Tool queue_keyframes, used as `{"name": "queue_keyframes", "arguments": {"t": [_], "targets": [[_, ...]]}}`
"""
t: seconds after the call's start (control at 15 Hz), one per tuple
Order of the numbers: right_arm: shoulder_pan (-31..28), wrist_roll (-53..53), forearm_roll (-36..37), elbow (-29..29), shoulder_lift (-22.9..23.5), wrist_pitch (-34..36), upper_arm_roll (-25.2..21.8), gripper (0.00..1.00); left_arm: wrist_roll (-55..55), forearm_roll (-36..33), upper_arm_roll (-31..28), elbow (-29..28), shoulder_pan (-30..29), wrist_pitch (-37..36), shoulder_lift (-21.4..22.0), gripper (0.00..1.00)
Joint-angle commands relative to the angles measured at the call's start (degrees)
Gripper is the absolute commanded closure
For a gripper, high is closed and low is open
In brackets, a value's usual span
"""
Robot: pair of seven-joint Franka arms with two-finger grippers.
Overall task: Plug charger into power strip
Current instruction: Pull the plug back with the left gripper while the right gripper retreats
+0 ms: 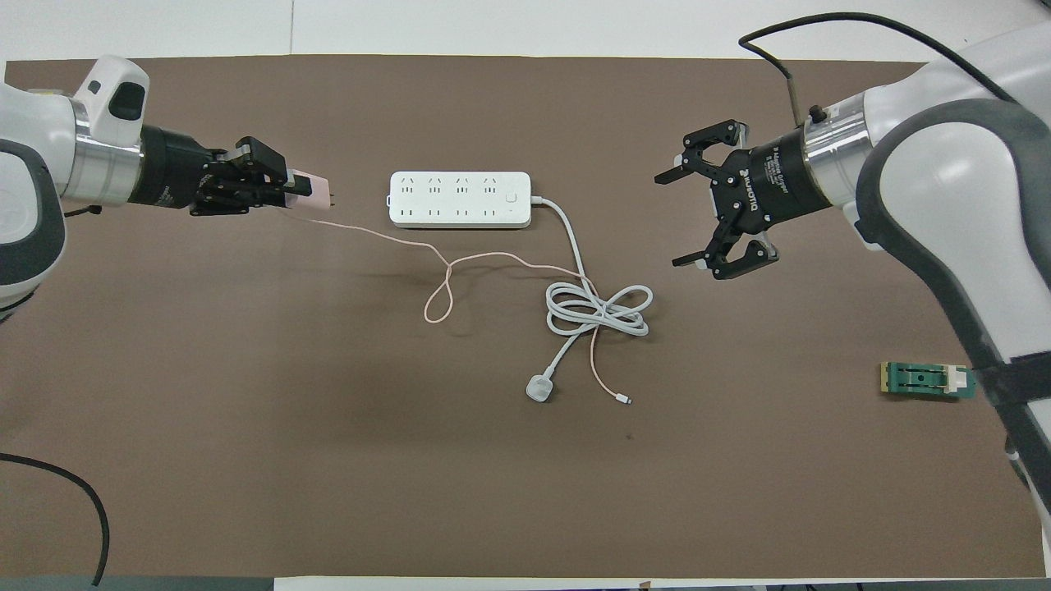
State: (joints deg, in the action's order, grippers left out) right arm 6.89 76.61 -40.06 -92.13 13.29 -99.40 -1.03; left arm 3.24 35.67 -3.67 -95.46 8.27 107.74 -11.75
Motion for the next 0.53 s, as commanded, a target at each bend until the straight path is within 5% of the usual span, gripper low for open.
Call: {"name": "queue_keyframes", "arguments": {"t": [0.0, 0.47], "targets": [[-3.54, -6.36, 4.71, 2.03, -0.54, 3.77, 0.5, 0.0, 1.77, -7.1, 0.16, 3.35, -0.45, -4.72, 0.5, 1.0], [-5.39, -36.13, 22.19, 1.86, -4.58, 5.62, 0.5, 0.0, 0.19, -12.91, 0.07, 2.91, -0.62, -14.66, 6.47, 1.0]]}}
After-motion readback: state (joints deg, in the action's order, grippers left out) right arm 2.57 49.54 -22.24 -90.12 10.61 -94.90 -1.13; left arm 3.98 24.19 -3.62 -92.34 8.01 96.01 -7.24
